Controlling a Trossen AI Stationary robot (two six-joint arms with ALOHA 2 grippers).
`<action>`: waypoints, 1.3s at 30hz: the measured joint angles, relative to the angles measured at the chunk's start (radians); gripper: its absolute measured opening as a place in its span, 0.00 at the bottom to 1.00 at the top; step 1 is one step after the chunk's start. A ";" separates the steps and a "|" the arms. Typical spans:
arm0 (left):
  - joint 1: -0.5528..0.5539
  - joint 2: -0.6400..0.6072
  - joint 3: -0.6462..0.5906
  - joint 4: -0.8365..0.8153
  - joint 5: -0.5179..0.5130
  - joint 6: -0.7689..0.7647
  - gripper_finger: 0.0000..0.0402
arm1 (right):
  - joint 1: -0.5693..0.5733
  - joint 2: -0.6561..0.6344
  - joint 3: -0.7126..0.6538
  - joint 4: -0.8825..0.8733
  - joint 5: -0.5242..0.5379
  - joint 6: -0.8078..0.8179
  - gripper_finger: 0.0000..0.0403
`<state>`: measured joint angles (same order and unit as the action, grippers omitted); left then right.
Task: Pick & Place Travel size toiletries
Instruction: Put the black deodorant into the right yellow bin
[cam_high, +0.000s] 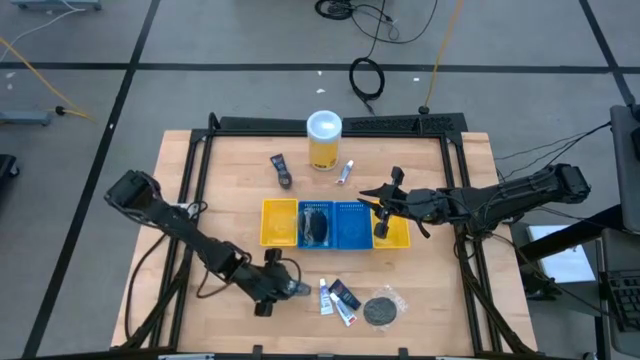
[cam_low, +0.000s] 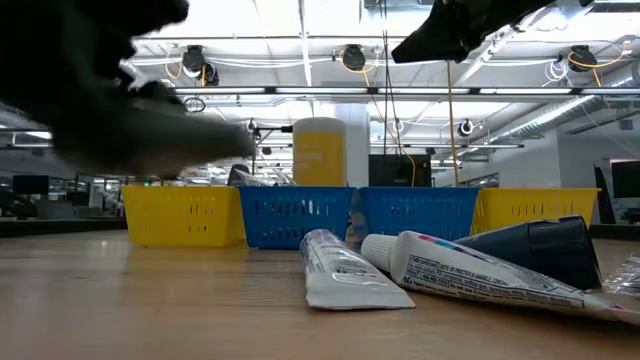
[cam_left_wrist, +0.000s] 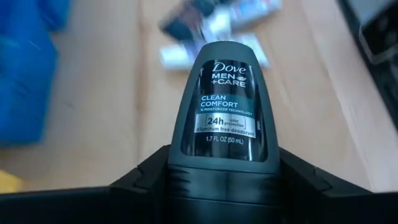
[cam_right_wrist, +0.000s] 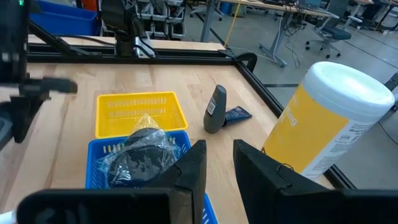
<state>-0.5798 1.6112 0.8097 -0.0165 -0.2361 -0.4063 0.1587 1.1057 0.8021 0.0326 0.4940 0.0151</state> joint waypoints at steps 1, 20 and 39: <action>0.003 -0.022 0.000 0.000 -0.027 0.009 0.49 | 0.000 0.000 0.000 0.000 0.000 0.000 0.19; 0.175 -0.206 0.001 0.192 -0.428 0.479 0.49 | 0.000 0.000 0.000 0.016 -0.163 -0.065 0.19; 0.363 -0.096 0.008 0.618 -0.365 0.706 0.49 | -0.014 0.032 0.001 0.130 -0.263 -0.013 0.31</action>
<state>-0.2163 1.5150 0.8174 0.6015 -0.6012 0.2994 0.1446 1.1381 0.8028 0.1626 0.2312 0.0023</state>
